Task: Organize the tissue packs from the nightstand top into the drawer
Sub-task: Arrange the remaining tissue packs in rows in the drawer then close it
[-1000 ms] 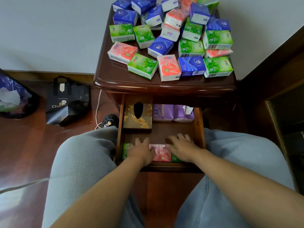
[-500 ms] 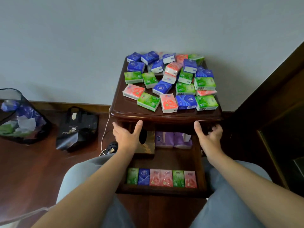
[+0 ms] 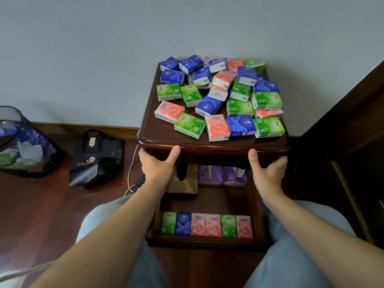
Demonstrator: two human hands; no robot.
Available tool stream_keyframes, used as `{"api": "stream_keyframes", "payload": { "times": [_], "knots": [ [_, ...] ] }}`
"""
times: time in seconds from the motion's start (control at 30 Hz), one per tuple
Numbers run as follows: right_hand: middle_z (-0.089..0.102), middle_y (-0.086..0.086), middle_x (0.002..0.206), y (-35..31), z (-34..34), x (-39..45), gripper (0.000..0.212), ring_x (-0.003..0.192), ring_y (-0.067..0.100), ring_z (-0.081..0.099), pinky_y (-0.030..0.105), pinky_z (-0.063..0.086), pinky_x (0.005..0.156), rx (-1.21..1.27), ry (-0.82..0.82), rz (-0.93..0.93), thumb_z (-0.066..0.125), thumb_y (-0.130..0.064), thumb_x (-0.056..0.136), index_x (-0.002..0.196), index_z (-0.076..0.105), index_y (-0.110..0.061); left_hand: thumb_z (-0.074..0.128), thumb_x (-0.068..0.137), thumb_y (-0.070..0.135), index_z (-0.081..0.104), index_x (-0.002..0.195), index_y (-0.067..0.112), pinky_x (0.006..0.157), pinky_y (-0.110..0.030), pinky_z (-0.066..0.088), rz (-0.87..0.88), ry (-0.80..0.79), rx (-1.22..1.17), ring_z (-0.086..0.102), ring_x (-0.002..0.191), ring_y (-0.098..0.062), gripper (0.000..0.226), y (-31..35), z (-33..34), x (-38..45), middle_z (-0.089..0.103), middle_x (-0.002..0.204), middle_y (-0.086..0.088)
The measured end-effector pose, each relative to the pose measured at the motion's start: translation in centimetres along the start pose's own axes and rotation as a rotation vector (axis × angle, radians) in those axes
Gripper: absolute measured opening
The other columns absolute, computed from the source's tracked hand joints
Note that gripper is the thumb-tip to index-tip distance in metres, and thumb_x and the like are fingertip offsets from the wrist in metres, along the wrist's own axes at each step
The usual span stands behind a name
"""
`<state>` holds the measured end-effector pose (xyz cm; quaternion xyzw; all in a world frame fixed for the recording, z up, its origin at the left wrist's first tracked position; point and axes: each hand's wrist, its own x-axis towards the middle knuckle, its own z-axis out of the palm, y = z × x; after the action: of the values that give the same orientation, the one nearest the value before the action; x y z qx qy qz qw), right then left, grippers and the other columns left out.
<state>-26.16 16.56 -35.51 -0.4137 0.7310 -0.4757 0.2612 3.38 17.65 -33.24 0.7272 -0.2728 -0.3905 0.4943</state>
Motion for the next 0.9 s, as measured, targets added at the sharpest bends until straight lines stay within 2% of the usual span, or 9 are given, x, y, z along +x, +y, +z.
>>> {"api": "stream_keyframes", "payload": {
  "times": [0.13, 0.27, 0.43, 0.5, 0.57, 0.67, 0.77, 0.83, 0.9],
  "knots": [
    [0.044, 0.01, 0.15, -0.1, -0.6, -0.2, 0.106, 0.141, 0.03, 0.045, 0.043, 0.038, 0.12, -0.025, -0.009, 0.058, 0.08, -0.066, 0.076, 0.152, 0.031, -0.01, 0.093, 0.058, 0.065, 0.029, 0.145, 0.031, 0.113, -0.053, 0.046, -0.047, -0.034, 0.054, 0.052, 0.135, -0.025, 0.113, 0.5, -1.2, -0.3, 0.053, 0.141, 0.004],
    [0.048, 0.005, 0.14, 0.0, -2.2, -1.4, 0.092, 0.13, 0.025, 0.053, 0.028, 0.042, 0.105, -0.037, -0.002, 0.103, 0.084, -0.056, 0.078, 0.143, 0.04, -0.007, 0.091, 0.057, 0.069, 0.033, 0.143, 0.02, 0.113, -0.052, 0.045, -0.078, 0.022, 0.202, 0.05, 0.134, -0.029, 0.115, 0.7, -2.4, -1.9, 0.051, 0.142, -0.003],
    [0.057, 0.006, 0.121, -1.3, -4.7, -3.9, 0.07, 0.114, 0.035, 0.059, 0.043, 0.051, 0.087, -0.313, 0.05, 0.197, 0.072, -0.062, 0.082, 0.127, 0.046, -0.015, 0.079, 0.072, 0.066, 0.038, 0.139, 0.012, 0.11, -0.051, 0.038, -0.178, 0.136, 0.397, 0.038, 0.137, -0.037, 0.095, 0.6, -3.2, -4.9, 0.046, 0.143, -0.011],
    [0.061, 0.015, 0.126, -2.6, -5.4, -4.9, 0.065, 0.119, 0.041, 0.054, 0.049, 0.048, 0.095, -0.538, 0.103, 0.096, 0.074, -0.051, 0.081, 0.129, 0.05, -0.014, 0.076, 0.075, 0.055, 0.039, 0.134, 0.016, 0.112, -0.051, 0.037, -0.154, 0.158, 0.495, 0.037, 0.136, -0.036, 0.08, 1.0, -3.6, -6.1, 0.046, 0.141, -0.011],
    [0.06, 0.018, 0.131, -4.0, -5.8, -5.8, 0.067, 0.123, 0.04, 0.053, 0.048, 0.044, 0.105, -0.727, 0.097, -0.125, 0.079, -0.039, 0.077, 0.132, 0.053, -0.013, 0.073, 0.075, 0.047, 0.039, 0.137, 0.017, 0.116, -0.047, 0.033, -0.002, 0.156, 0.701, 0.039, 0.136, -0.034, 0.077, 1.4, -3.9, -7.3, 0.046, 0.14, -0.011],
    [0.052, 0.013, 0.141, -5.7, -5.5, -7.1, 0.063, 0.128, 0.034, 0.05, 0.043, 0.049, 0.1, -0.758, -0.146, -0.276, 0.075, -0.036, 0.081, 0.137, 0.049, -0.02, 0.072, 0.076, 0.031, 0.035, 0.146, 0.016, 0.122, -0.043, 0.028, 0.267, 0.036, 0.902, 0.037, 0.141, -0.03, 0.08, 1.8, -4.1, -8.8, 0.043, 0.145, -0.008],
    [0.03, 0.008, 0.161, -6.1, -5.0, -8.5, 0.074, 0.142, 0.036, 0.033, 0.05, 0.043, 0.11, -0.892, -0.383, -0.148, 0.06, -0.065, 0.084, 0.148, 0.037, -0.034, 0.066, 0.079, 0.017, 0.031, 0.152, 0.023, 0.126, -0.045, 0.023, 0.333, -0.218, 0.926, 0.02, 0.152, -0.03, 0.081, 1.5, -4.5, -9.5, 0.03, 0.16, -0.005],
    [0.014, 0.004, 0.167, -5.6, -4.9, -9.4, 0.084, 0.148, 0.039, 0.021, 0.059, 0.037, 0.114, -1.008, -0.466, -0.065, 0.051, -0.078, 0.08, 0.152, 0.029, -0.043, 0.059, 0.087, 0.021, 0.023, 0.157, 0.029, 0.127, -0.051, 0.02, 0.276, -0.353, 0.972, 0.006, 0.157, -0.032, 0.079, 0.9, -4.8, -9.8, 0.014, 0.17, -0.003],
    [0.007, 0.0, 0.169, -5.1, -5.2, -9.9, 0.091, 0.149, 0.041, 0.019, 0.062, 0.039, 0.111, -1.052, -0.504, -0.008, 0.045, -0.083, 0.077, 0.156, 0.023, -0.043, 0.051, 0.095, 0.041, 0.009, 0.161, 0.032, 0.125, -0.058, 0.019, 0.235, -0.416, 1.069, -0.002, 0.159, -0.036, 0.079, 0.1, -5.0, -10.1, -0.001, 0.173, 0.0]
  ]
}}
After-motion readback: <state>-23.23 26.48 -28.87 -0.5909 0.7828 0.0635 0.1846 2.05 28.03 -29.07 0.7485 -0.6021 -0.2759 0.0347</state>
